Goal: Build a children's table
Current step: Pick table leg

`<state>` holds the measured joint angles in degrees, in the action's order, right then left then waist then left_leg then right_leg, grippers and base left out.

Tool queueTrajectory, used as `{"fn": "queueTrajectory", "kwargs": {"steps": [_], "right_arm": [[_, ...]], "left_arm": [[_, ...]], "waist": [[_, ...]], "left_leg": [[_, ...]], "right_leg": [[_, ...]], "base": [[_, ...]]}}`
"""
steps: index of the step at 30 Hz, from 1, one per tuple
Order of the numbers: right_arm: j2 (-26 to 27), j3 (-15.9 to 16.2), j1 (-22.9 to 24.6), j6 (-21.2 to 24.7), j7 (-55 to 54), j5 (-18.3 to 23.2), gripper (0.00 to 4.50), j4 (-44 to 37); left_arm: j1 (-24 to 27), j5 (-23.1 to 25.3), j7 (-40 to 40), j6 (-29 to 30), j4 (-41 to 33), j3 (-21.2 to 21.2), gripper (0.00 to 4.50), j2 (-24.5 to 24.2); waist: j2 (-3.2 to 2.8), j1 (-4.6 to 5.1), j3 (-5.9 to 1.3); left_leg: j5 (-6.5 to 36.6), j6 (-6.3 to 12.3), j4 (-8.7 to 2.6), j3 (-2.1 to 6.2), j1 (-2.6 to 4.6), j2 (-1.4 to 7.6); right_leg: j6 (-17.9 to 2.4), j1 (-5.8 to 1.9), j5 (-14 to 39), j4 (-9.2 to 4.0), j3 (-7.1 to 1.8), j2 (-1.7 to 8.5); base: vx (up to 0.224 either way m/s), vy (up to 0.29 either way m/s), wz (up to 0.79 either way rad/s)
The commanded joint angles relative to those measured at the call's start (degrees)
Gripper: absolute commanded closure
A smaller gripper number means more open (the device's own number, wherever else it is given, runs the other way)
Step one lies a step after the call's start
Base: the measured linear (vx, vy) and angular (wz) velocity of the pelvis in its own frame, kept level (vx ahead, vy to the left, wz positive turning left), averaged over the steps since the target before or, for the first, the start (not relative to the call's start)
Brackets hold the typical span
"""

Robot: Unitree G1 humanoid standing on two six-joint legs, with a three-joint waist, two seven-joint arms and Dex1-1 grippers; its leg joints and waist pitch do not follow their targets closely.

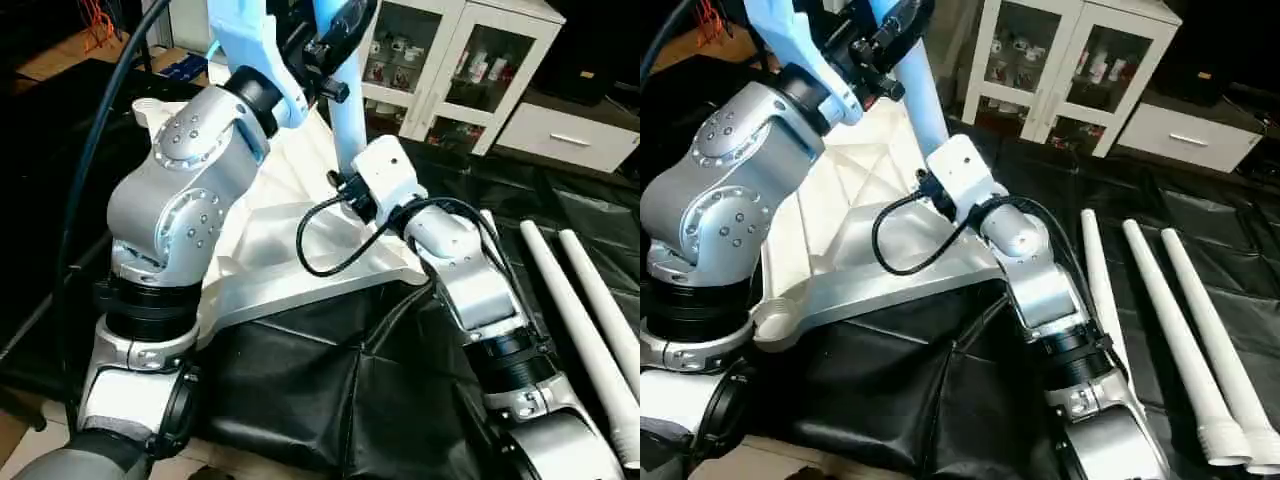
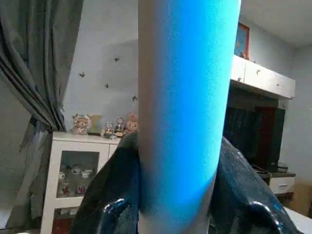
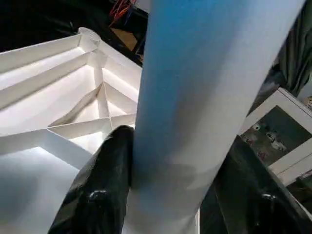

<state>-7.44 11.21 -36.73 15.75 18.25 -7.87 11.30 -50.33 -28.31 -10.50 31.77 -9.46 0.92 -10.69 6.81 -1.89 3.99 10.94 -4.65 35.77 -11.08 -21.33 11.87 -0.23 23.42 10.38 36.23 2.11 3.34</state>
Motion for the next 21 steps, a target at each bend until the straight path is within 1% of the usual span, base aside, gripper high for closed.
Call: {"fn": "queueTrajectory", "kwargs": {"steps": [1,4,5,7,10,11,12,14,15,16,17,18,19,21], "right_arm": [[-0.56,-0.62,-0.61,0.69,0.64,-0.01,2.54,-0.16],[-0.62,-0.60,-0.60,0.64,0.66,0.12,2.56,-0.10],[-0.65,-0.60,-0.62,0.63,0.65,0.16,2.57,-0.08],[-0.78,-0.96,-0.69,0.53,0.41,0.31,2.57,0.03],[-0.90,-1.47,-0.74,0.55,0.02,0.43,2.58,0.13],[-1.02,-2.19,-0.89,0.65,-0.48,0.65,2.59,0.43],[-1.22,-3.00,-1.16,0.74,-1.02,0.90,2.60,0.93],[-1.47,-3.71,-1.43,0.91,-1.49,1.30,2.61,1.43],[-1.60,-4.89,-1.80,1.33,-2.20,1.93,2.61,2.11],[-1.66,-5.87,-2.12,1.64,-2.77,2.42,2.61,2.68],[-1.67,-6.37,-2.28,1.78,-3.05,2.67,2.61,2.98],[-1.61,-7.74,-2.68,2.11,-3.78,3.45,2.62,3.73],[-1.61,-7.74,-2.68,2.11,-3.78,3.45,2.62,3.73],[-1.18,-11.69,-3.51,3.05,-5.03,6.54,2.62,5.66]], "left_arm": [[-0.45,0.43,-0.91,0.02,-1.32,0.76,2.91,0.53],[-0.66,0.49,-0.89,0.04,-1.42,0.53,2.91,0.64],[-0.68,0.59,-0.77,-0.04,-1.43,0.45,2.56,0.69],[-0.67,-2.15,-1.98,1.56,-1.65,-0.52,2.21,1.03],[-0.46,-1.77,-1.70,2.12,-1.97,-0.51,2.12,0.66],[-0.18,-1.85,-2.22,2.41,-2.09,-0.36,2.00,0.39],[0.00,-1.69,-2.18,2.45,-2.12,-0.35,1.86,0.33],[0.03,-1.66,-2.10,2.38,-2.10,-0.42,1.79,0.47],[-0.04,-1.09,-1.78,2.11,-2.00,-0.31,1.75,0.47],[-0.08,-1.11,-1.80,2.45,-1.93,-0.17,1.61,0.46],[-0.09,-1.12,-1.91,2.68,-1.92,-0.03,1.61,0.43],[0.00,-1.09,-2.33,2.86,-2.11,0.46,1.40,0.46],[0.00,-1.09,-2.33,2.86,-2.11,0.46,1.40,0.46],[-0.03,-3.10,-4.69,2.83,-2.78,0.71,1.26,1.57]], "waist": [[-2.10,0.14,-4.66],[-2.08,0.14,-4.67],[-2.09,0.14,-4.67],[-2.08,0.14,-4.65],[-2.11,0.09,-4.70],[-2.11,0.11,-4.67],[-2.39,0.07,-4.66],[-2.28,0.06,-4.66],[-2.48,0.04,-4.63],[-2.37,0.07,-4.67],[-2.35,0.10,-4.66],[-2.33,0.08,-4.65],[-2.31,0.10,-4.67],[-2.21,0.11,-4.70]], "left_leg": [[6.55,-4.10,-4.07,0.59,1.34,1.04],[6.29,-4.03,-4.06,0.60,1.30,1.05],[6.18,-4.04,-4.06,0.61,1.30,1.06],[6.08,-4.04,-4.06,0.58,1.24,1.00],[5.97,-3.97,-4.03,0.58,1.29,1.02],[6.02,-3.94,-4.04,0.58,1.27,1.03],[6.18,-4.08,-4.06,0.59,1.33,1.00],[6.53,-4.21,-4.06,0.57,1.35,0.98],[6.72,-4.29,-4.08,0.59,1.37,0.98],[6.94,-4.35,-4.08,0.61,1.37,0.97],[7.17,-4.39,-4.08,0.59,1.37,0.96],[7.31,-4.39,-4.06,0.59,1.35,0.94],[7.11,-4.35,-4.05,0.58,1.30,0.93],[6.70,-3.98,-4.01,0.50,1.29,0.88]], "right_leg": [[-9.48,-2.97,0.04,-2.73,-2.24,2.88],[-9.50,-2.97,-0.15,-2.72,-2.25,2.90],[-9.53,-2.98,-0.28,-2.70,-2.24,2.89],[-9.65,-3.02,-0.42,-2.70,-2.25,2.88],[-9.79,-3.02,-0.77,-2.66,-2.24,2.86],[-9.78,-3.02,-0.72,-2.66,-2.24,2.87],[-9.75,-2.96,-0.54,-2.65,-2.21,2.85],[-9.71,-2.98,-0.30,-2.71,-2.20,2.80],[-9.68,-2.95,-0.11,-2.72,-2.20,2.80],[-9.66,-3.00,0.16,-2.73,-2.17,2.78],[-9.67,-2.97,0.49,-2.76,-2.16,2.80],[-9.57,-2.99,0.87,-2.78,-2.18,2.79],[-9.52,-3.01,0.68,-2.75,-2.19,2.80],[-9.74,-3.01,0.16,-2.75,-2.21,2.82]], "base": [[0.000,0.000,0.00],[0.000,0.000,0.00],[0.000,0.000,0.00],[0.000,0.000,0.00],[0.000,0.000,0.00],[0.000,0.000,0.00],[0.000,0.000,0.00],[0.000,0.000,0.00],[0.000,0.000,0.00],[0.000,0.000,0.00],[0.000,0.000,0.00],[0.000,0.000,0.00],[0.000,0.000,0.00],[0.000,0.000,0.00]]}}
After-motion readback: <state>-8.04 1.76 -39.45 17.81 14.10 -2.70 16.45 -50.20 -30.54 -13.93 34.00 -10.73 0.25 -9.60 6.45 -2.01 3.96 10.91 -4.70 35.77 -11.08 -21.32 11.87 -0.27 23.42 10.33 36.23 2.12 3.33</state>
